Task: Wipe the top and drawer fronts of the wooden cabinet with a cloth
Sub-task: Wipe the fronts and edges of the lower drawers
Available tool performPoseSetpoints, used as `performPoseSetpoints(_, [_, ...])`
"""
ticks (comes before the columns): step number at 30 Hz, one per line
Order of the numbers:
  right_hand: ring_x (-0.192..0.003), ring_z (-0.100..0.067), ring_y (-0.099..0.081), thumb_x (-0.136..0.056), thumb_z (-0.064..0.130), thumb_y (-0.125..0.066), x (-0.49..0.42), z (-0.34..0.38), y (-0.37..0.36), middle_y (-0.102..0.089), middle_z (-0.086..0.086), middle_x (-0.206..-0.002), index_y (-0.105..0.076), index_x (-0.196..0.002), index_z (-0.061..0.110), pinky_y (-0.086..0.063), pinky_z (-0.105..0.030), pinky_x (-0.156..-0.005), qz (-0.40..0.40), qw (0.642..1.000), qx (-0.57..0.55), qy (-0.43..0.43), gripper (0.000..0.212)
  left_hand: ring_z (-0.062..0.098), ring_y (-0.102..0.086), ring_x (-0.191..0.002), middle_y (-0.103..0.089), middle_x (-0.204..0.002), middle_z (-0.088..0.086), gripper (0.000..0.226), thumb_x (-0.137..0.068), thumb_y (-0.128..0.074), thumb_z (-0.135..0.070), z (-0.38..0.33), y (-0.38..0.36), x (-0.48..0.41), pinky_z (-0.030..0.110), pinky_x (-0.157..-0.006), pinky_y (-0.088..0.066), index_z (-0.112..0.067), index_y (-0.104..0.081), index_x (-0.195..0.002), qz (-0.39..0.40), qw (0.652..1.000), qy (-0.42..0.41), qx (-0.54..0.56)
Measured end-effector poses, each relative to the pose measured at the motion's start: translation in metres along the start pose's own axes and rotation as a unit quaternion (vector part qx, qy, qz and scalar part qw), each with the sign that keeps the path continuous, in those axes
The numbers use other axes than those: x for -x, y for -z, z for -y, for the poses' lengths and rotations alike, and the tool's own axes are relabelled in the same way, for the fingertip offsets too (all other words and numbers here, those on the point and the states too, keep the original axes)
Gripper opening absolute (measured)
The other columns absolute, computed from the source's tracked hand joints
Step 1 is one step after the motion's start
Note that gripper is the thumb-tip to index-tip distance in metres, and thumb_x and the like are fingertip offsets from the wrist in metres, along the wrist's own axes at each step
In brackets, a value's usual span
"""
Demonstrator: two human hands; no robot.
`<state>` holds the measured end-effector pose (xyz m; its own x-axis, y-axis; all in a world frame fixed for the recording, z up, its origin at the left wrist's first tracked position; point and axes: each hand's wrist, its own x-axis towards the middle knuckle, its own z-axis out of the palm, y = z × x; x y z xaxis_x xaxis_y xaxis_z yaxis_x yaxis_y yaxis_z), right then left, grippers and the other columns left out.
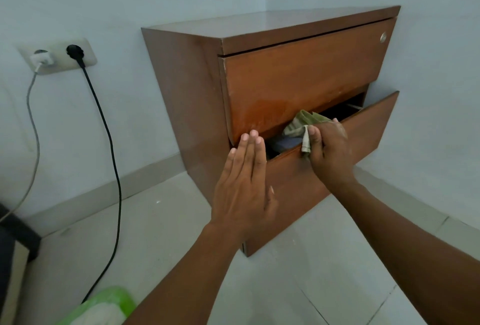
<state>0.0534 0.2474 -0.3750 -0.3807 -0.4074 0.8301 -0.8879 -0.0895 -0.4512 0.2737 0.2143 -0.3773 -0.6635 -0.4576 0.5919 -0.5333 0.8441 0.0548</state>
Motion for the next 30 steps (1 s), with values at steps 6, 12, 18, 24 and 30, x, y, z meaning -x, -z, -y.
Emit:
performPoseSetpoints(6, [-0.107, -0.009, -0.055, -0.105, 0.018, -0.041, 0.040, 0.059, -0.010, -0.065, 0.000, -0.110, -0.066, -0.109, 0.013, -0.043, -0.034, -0.097, 0.059, 0.989, -0.073, 0.110, 0.026, 0.028, -0.007, -0.155, -0.013, -0.166, 0.019, 0.074, -0.098, -0.040, -0.033, 0.009, -0.002, 0.003, 0.049, -0.124, -0.019, 0.007, -0.016, -0.155, -0.036, 0.999, -0.014, 0.007])
performPoseSetpoints(12, [-0.118, -0.026, -0.059, -0.103, 0.022, -0.043, 0.041, 0.043, -0.009, -0.067, -0.011, -0.125, -0.068, -0.120, 0.008, -0.041, -0.045, -0.107, 0.109, 0.975, -0.025, 0.192, 0.034, 0.028, -0.012, -0.155, -0.020, -0.165, 0.019, 0.073, -0.098, -0.033, -0.038, 0.006, -0.002, -0.003, 0.049, -0.123, -0.020, 0.005, -0.022, -0.155, -0.023, 0.999, -0.038, 0.026])
performPoseSetpoints(18, [-0.110, -0.034, -0.059, -0.104, 0.019, -0.043, 0.017, -0.013, -0.003, -0.067, -0.014, -0.113, -0.070, -0.113, 0.005, -0.041, -0.051, -0.103, 0.054, 0.989, 0.033, 0.134, 0.032, 0.029, -0.016, -0.154, -0.027, -0.162, 0.019, 0.085, -0.085, -0.048, -0.043, 0.001, 0.006, -0.016, 0.048, -0.123, -0.020, 0.001, -0.028, -0.155, 0.033, 0.996, -0.052, -0.066])
performPoseSetpoints(24, [-0.104, -0.028, -0.057, -0.107, 0.020, -0.040, -0.006, -0.059, 0.005, -0.065, -0.011, -0.107, -0.066, -0.109, 0.007, -0.044, -0.049, -0.097, 0.050, 0.997, 0.044, 0.050, 0.029, 0.024, 0.001, -0.156, -0.013, -0.168, 0.012, 0.085, -0.095, -0.029, -0.056, 0.000, 0.023, -0.033, 0.042, -0.126, 0.000, -0.006, -0.008, -0.160, 0.143, 0.978, -0.075, -0.128])
performPoseSetpoints(30, [-0.099, -0.030, -0.059, -0.108, 0.024, -0.037, -0.032, -0.105, 0.019, -0.067, -0.012, -0.106, -0.067, -0.107, 0.006, -0.047, -0.048, -0.094, 0.026, 0.998, 0.050, -0.003, 0.035, 0.024, 0.011, -0.155, 0.004, -0.169, 0.012, 0.087, -0.100, -0.029, -0.060, -0.022, 0.012, -0.092, 0.040, -0.125, 0.005, -0.007, 0.007, -0.159, 0.199, 0.945, -0.189, -0.179])
